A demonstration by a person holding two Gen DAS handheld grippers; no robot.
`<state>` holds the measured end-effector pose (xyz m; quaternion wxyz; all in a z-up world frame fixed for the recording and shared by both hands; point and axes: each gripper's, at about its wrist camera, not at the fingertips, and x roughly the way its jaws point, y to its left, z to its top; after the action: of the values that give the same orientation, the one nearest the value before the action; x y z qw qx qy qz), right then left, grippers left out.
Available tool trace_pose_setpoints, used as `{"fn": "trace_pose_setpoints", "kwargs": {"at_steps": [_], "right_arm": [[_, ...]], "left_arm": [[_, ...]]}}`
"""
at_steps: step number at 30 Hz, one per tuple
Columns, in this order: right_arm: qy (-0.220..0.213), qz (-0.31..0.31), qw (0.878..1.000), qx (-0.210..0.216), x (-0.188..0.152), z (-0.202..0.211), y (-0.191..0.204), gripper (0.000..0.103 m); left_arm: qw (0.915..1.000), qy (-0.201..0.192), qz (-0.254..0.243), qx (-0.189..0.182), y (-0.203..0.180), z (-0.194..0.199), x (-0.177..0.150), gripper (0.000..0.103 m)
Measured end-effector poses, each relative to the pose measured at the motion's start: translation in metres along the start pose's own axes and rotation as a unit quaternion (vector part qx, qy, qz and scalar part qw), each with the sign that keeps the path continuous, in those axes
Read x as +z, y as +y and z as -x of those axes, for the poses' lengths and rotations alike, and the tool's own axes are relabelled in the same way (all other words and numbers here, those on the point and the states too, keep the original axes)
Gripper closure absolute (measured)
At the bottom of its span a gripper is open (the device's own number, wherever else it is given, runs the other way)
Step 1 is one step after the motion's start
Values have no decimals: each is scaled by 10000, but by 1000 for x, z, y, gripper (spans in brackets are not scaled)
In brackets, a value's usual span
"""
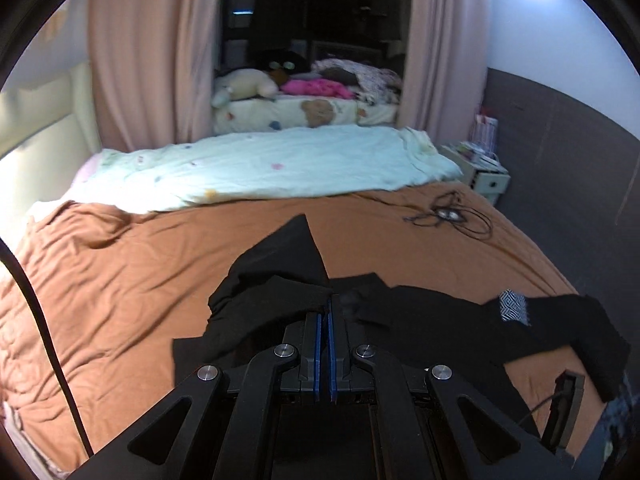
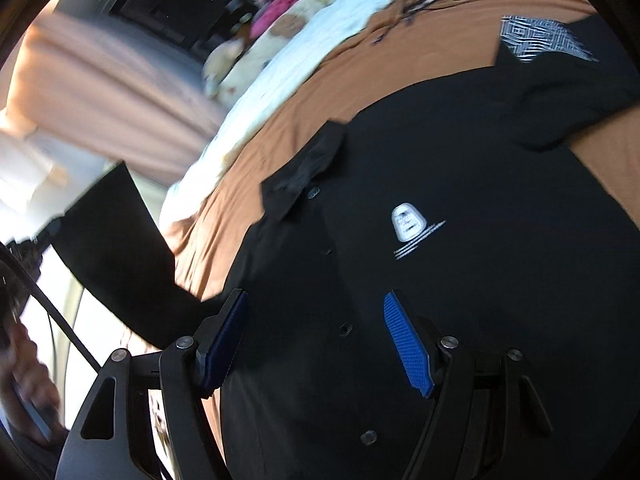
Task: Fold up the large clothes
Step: 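Lift the sleeve with the left gripper, fold it across the shirt body, release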
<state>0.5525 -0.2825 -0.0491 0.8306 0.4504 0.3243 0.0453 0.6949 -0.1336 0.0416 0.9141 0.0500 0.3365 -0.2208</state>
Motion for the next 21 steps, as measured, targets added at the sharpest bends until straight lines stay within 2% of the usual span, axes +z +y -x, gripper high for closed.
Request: {"fn": "trace_pose_setpoints", "kwargs": {"at_steps": [6,9,11,12,13,14,16,18,21], "right_arm": [[-9,-352,9993,129,2,-7,-14,34],[-130,-566,9982,162,6,-3,-29,25],[-240,-678,9973,129,8,-1,-37,24],[-257,-728,9969,123,9,-2,-40,24],[-257,-772,9966,107,11,-4,-41,24],[-244,-792,9965,86,11,-6,-43,24],[-145,-775,9969,19,11,-13,-42,24],[-9,-659,9978,23,6,-10,-40,24],[206,-234,9994,-148,3,-28,-24,24]], "left_arm": [[9968,300,-76,-730,-42,-58,-19,101],[9922,422,-45,-1174,-63,-79,-27,100],[9874,690,-51,-1426,-76,-93,-33,91],[9855,798,-66,-1497,-78,-96,-35,71],[9844,891,-87,-1514,-80,-98,-38,43],[9854,868,-113,-1463,-79,-97,-41,24],[9886,774,-160,-1285,-73,-90,-47,18],[9900,824,-108,-1140,-58,-85,-51,18],[9939,928,19,-603,-26,-79,-62,18]]}}
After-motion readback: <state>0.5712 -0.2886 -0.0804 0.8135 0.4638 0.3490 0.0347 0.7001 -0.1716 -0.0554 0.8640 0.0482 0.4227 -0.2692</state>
